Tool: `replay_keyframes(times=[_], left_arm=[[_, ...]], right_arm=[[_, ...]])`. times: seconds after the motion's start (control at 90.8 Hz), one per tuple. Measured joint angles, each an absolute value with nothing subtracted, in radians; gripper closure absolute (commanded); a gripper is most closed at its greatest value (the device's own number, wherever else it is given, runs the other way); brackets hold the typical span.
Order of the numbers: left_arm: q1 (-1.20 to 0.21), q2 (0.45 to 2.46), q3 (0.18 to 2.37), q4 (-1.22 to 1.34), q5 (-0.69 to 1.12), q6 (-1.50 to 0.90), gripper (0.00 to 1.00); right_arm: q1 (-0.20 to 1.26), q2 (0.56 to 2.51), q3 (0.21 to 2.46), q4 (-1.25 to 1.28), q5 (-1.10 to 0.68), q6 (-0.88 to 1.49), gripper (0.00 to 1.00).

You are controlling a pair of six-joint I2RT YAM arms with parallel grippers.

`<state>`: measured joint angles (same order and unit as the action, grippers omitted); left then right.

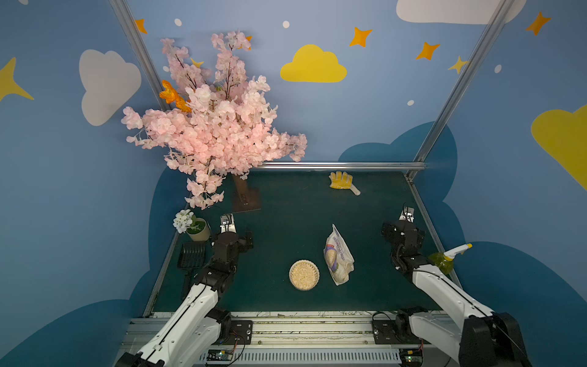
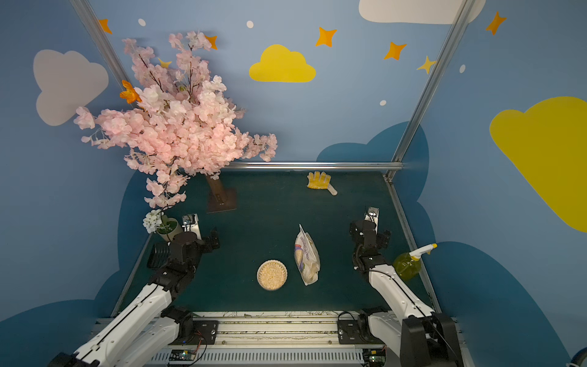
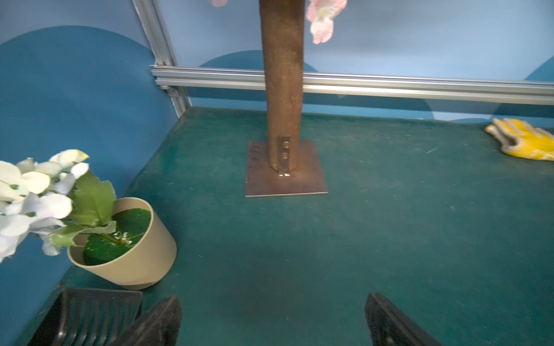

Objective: Pour the oats into the breakfast bowl
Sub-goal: Reset both arms

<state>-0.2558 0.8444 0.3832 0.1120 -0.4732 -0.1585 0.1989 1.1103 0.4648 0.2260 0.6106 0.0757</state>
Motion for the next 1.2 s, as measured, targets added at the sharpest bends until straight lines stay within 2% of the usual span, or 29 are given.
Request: replay_keyframes(times=[0.264,0.485,0.65,0.881,1.024,1.079,1.201], left_arm=[[-0.164,1.198,0.249,0.515,-0.396,-0.075,0.0],[-0.128,1.371,0.311,0.705,-0.319,-0.003,0.0],[-0.083,1.563,0.268,1.002,-0.224,0.016,0.0],[-0.06,1.571,0.282,1.027,-0.134,0.03,0.0],[-0.069,1.571,0.307,1.028,-0.131,0.039,0.0],[-0.074,1.571,0.315,1.024,-0.131,0.042,0.0],[-0.081,1.571,0.323,1.022,-0.134,0.048,0.0]], right_arm=[[0.159,1.275,0.451,0.299,0.55,0.059,0.02],[0.143,1.288,0.436,0.401,0.482,0.032,0.02],[0.126,1.288,0.414,0.469,0.397,0.008,0.02],[0.121,1.302,0.373,0.606,0.31,-0.032,0.02],[0.111,1.493,0.322,0.816,0.31,-0.026,0.02],[0.097,1.542,0.337,0.797,0.297,-0.02,0.03],[0.066,1.517,0.405,0.711,0.268,-0.009,0.02]])
